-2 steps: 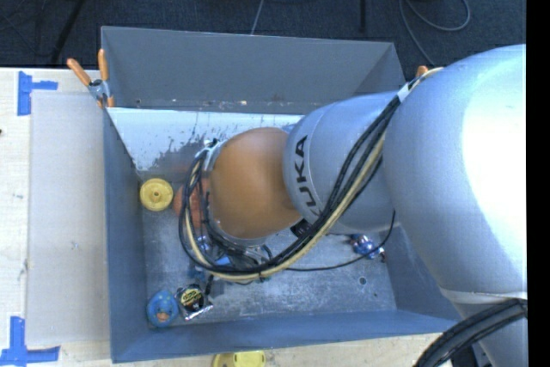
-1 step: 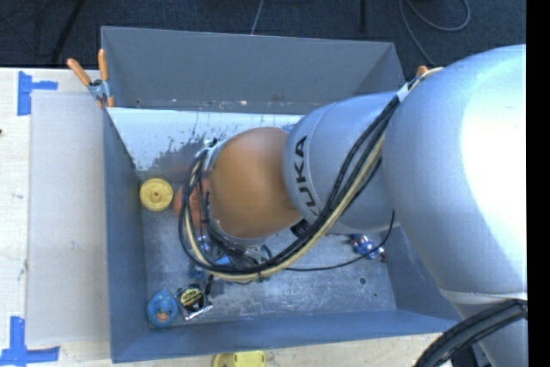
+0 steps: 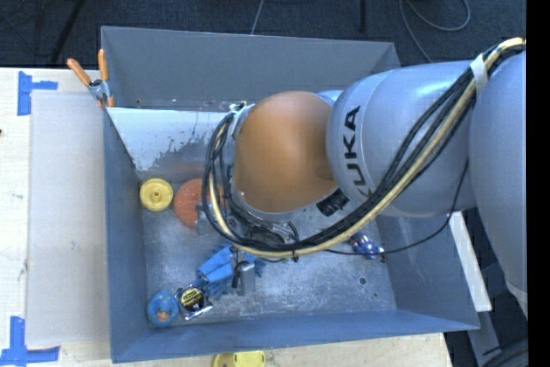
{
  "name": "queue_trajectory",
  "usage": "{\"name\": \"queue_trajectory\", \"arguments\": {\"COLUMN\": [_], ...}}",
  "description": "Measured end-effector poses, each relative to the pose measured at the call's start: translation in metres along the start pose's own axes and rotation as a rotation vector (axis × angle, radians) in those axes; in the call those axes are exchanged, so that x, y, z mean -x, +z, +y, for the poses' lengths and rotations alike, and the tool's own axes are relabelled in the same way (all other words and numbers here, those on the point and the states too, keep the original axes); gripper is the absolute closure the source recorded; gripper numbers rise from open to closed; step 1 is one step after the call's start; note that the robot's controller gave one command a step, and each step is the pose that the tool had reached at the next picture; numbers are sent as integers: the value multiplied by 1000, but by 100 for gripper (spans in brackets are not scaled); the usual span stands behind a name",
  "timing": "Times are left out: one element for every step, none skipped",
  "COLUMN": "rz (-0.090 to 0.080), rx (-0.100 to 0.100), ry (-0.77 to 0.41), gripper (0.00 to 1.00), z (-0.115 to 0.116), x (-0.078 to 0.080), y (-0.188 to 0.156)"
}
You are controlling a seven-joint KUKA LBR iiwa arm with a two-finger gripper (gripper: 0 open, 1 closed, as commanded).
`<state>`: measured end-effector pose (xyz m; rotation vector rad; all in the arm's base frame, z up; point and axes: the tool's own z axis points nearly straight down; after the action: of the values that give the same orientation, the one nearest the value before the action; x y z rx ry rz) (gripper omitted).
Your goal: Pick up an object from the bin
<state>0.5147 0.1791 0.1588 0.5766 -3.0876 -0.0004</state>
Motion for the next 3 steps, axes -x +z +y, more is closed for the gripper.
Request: {"name": "queue_trajectory", "arguments": {"rz": [-1, -2, -2], "rx": [0, 1, 2], "ry": [2, -314, -313], "gripper": [0, 100, 100], "z": [-1, -31, -31], "x": [1, 14, 14], "y": [0, 87, 87]}}
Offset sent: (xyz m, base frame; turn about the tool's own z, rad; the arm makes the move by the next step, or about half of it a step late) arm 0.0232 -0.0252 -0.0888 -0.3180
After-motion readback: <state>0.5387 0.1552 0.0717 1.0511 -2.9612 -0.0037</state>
